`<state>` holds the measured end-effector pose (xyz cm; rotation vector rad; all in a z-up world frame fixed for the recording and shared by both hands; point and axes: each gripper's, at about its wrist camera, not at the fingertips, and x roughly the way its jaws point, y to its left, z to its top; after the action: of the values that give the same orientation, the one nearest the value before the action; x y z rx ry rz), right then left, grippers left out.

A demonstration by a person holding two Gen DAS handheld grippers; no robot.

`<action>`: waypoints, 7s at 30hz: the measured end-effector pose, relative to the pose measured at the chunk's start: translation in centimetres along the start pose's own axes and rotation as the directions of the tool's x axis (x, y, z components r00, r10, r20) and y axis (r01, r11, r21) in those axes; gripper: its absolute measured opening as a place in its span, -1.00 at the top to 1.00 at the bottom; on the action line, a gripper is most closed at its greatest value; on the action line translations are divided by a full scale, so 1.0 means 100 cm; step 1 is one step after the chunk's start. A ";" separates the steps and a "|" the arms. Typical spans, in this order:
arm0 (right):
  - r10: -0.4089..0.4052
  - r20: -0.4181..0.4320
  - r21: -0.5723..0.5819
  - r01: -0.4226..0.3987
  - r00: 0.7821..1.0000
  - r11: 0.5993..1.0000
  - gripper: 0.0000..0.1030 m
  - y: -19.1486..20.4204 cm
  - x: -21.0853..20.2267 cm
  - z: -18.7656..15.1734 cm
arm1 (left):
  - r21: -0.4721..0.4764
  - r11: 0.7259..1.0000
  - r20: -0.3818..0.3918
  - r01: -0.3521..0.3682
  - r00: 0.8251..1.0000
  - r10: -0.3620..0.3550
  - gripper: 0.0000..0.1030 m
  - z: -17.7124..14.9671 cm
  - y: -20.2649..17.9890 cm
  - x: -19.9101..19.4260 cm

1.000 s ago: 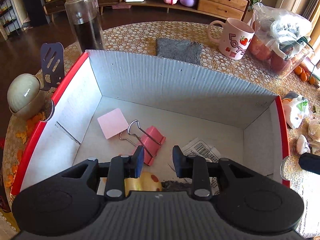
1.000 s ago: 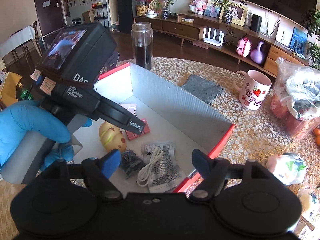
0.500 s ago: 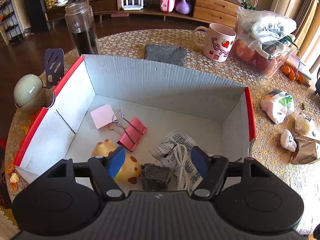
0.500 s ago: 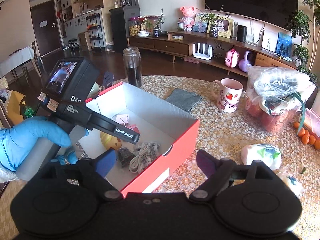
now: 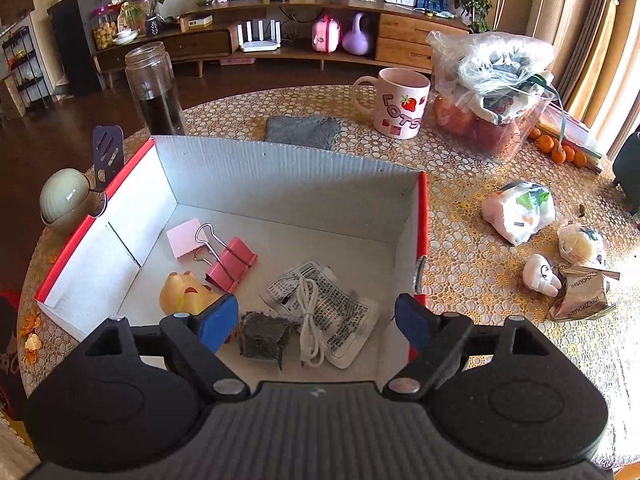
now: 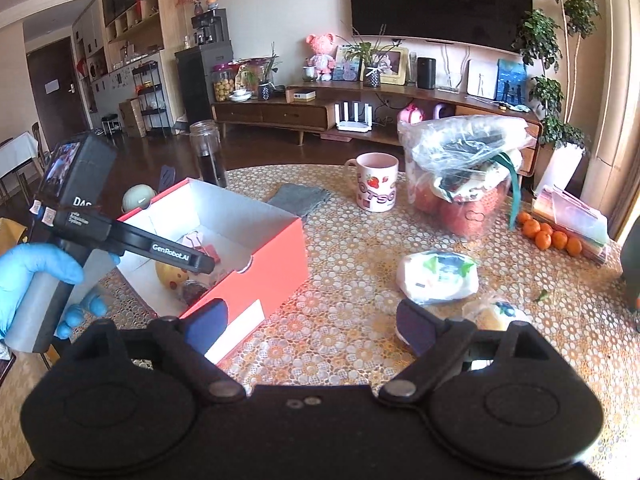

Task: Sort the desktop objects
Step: 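Withdraw both open tools from the box back over the table, then grasp the white tooth plush with left tool while right tool grasps the foil ZHOUSHI bag, then carry the plush with left tool while right tool carries the foil bag into the box, then open left tool to drop the plush while right tool releases the foil bag in the box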

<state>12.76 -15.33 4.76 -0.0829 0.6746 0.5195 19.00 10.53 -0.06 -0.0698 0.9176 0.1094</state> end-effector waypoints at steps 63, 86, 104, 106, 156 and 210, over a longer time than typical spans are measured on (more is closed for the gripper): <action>-0.097 -0.210 0.419 0.180 0.973 0.890 -0.45 -0.178 0.114 -0.064 | 0.370 0.879 -0.074 0.301 0.953 -0.295 -0.77 -0.010 -0.215 0.136; -0.077 -0.221 0.472 0.176 0.972 0.864 0.08 -0.183 0.123 -0.070 | 0.426 0.851 -0.033 0.307 0.945 -0.325 -0.03 -0.013 -0.223 0.134; -0.103 -0.194 0.434 0.180 0.975 0.883 0.09 -0.158 0.072 -0.065 | 0.377 0.871 0.001 0.315 0.940 -0.341 -0.02 -0.025 -0.199 0.071; -0.105 -0.190 0.434 0.180 0.976 0.883 0.09 -0.154 0.066 -0.063 | 0.369 0.877 0.011 0.308 0.942 -0.336 -0.02 -0.027 -0.195 0.062; -0.036 -0.089 0.027 0.038 0.995 0.999 0.09 0.062 0.087 0.068 | 0.122 0.985 0.201 0.124 0.968 -0.147 -0.03 0.002 0.037 -0.034; -0.033 -0.265 -0.193 -0.020 0.964 0.981 -0.08 0.142 0.209 0.030 | 0.028 0.998 -0.010 -0.062 0.998 0.062 -0.17 -0.006 0.094 0.071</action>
<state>21.39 6.78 -4.47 -0.3440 0.8856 0.5724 21.67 20.28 -6.19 -0.0166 0.9320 0.1542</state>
